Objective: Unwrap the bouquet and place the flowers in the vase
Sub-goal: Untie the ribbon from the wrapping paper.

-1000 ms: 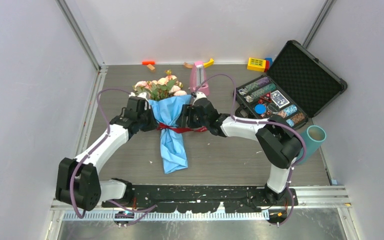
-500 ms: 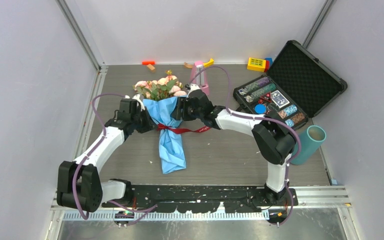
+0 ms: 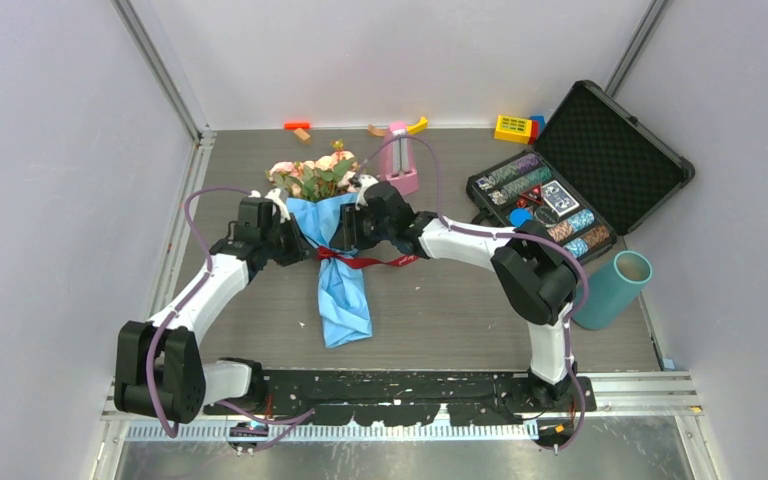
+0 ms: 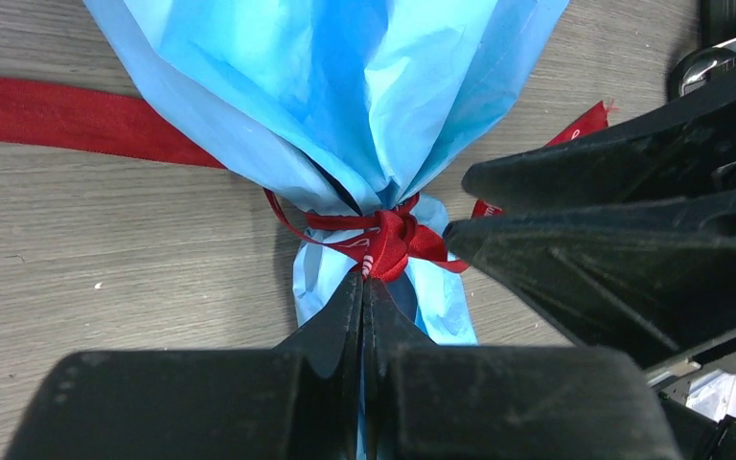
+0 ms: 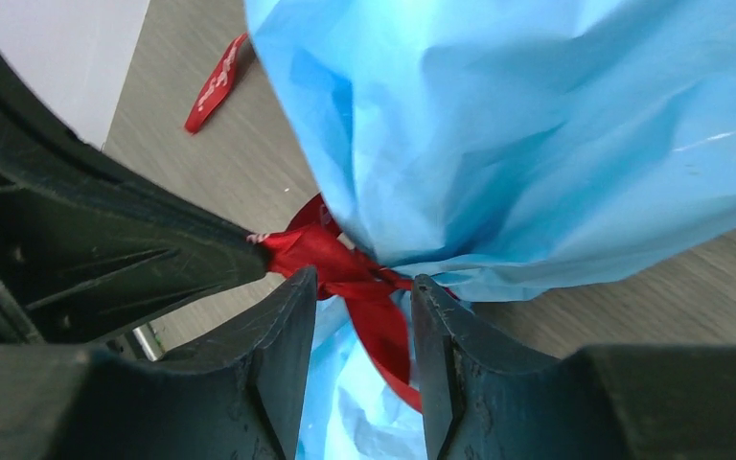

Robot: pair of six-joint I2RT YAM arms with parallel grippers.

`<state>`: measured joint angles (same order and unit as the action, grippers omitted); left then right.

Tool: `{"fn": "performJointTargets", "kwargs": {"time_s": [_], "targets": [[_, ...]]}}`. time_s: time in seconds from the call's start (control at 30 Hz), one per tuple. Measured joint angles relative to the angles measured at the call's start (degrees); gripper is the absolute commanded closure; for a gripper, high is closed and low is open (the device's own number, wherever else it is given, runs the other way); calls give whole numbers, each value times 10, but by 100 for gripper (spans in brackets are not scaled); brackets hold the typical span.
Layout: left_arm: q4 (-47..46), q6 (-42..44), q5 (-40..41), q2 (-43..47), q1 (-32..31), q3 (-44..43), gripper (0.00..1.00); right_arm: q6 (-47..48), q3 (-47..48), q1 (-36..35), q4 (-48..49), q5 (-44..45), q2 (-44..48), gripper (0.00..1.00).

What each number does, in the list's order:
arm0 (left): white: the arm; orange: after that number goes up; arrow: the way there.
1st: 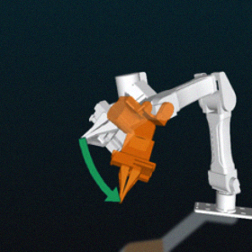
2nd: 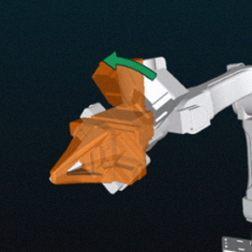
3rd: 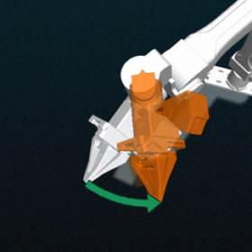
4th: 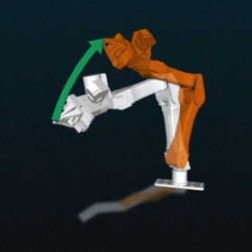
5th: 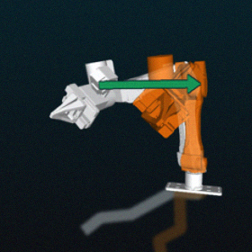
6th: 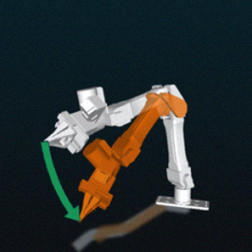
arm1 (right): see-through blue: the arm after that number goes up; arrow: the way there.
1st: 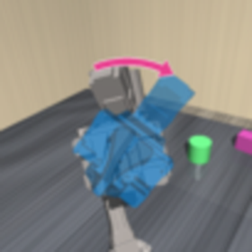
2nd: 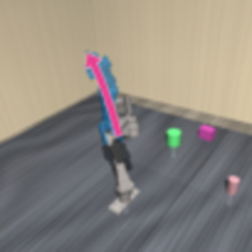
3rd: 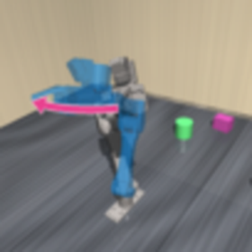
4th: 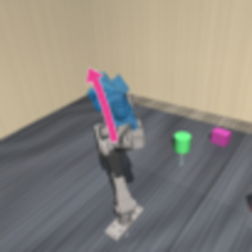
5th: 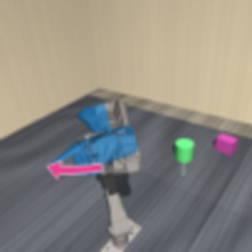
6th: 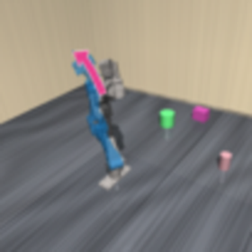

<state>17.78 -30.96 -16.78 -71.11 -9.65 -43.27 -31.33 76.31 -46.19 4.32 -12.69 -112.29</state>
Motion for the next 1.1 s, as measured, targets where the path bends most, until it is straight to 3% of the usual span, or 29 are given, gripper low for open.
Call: {"fn": "performJointTargets", "kwargs": {"time_s": [0.3,1.1], "targets": [[-4,2,-10,0,3,0,100,8,0,-11,12,-26,-4,64],[-3,1,-8,0,4,0,100,21,-18,-11,27,-52,-21,62]]}}
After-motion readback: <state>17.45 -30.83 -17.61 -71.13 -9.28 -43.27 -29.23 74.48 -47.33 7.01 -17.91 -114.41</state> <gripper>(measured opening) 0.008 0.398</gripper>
